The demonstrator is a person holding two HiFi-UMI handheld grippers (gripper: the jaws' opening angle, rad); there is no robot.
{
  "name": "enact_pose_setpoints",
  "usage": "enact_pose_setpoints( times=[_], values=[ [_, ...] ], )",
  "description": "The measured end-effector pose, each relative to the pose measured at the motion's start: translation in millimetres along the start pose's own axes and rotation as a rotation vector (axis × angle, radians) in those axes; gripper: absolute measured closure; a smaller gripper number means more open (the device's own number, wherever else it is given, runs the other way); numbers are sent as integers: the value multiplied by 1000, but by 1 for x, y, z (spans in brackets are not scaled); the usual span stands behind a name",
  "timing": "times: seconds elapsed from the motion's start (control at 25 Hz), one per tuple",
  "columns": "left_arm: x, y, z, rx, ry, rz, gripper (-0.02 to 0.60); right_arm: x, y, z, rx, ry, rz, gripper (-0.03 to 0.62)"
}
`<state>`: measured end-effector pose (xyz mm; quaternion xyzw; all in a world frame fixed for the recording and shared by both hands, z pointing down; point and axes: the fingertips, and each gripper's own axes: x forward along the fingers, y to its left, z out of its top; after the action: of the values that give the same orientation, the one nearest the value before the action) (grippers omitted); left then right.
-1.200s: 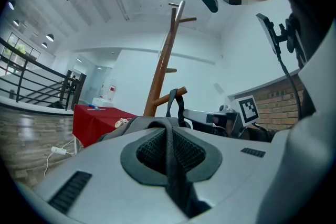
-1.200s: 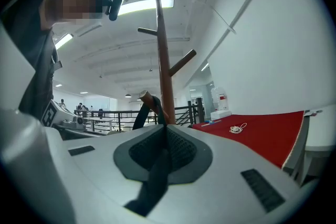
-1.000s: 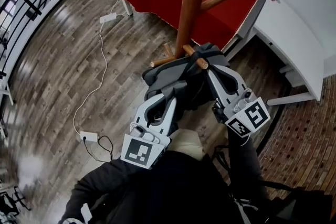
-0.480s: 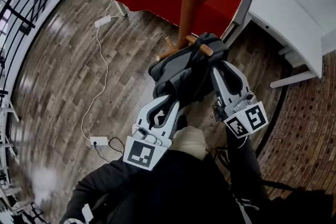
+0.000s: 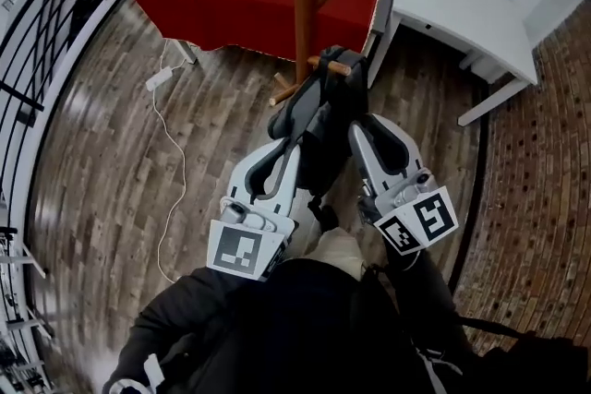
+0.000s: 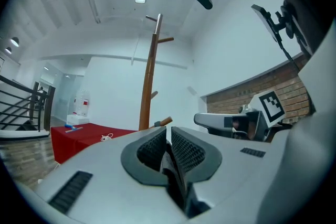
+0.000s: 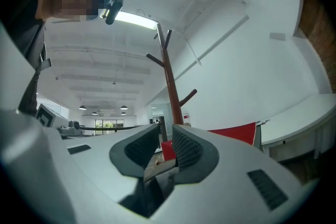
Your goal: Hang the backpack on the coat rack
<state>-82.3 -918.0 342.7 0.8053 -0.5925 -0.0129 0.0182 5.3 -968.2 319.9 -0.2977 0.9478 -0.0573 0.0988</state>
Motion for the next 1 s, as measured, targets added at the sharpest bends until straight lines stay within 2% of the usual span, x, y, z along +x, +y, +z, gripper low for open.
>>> enact_pose_setpoints(
  times=[0.16, 0.32, 0.52, 0.64, 0.76, 1.0],
  values=[
    [-3, -3, 32, 20, -80, -33, 543, 1, 33, 19, -64, -38, -2, 512],
    [-11, -8, 55, 36, -160, -86, 571, -2, 59, 32, -123, -80, -49, 572],
    [-18, -14, 59, 42, -166, -120, 572, -7, 78, 39, -182, -96, -86, 582],
    [-20, -19, 67, 44, -200, -149, 572, -9, 86, 41, -213, -97, -105, 582],
    [-21, -20, 70, 19, -208, -156, 572, -12, 86, 43, -219, -94, -123, 583],
    [-17, -23, 68, 23, -220, -165, 572, -18, 79, 47, -223, -90, -144, 588]
  ],
)
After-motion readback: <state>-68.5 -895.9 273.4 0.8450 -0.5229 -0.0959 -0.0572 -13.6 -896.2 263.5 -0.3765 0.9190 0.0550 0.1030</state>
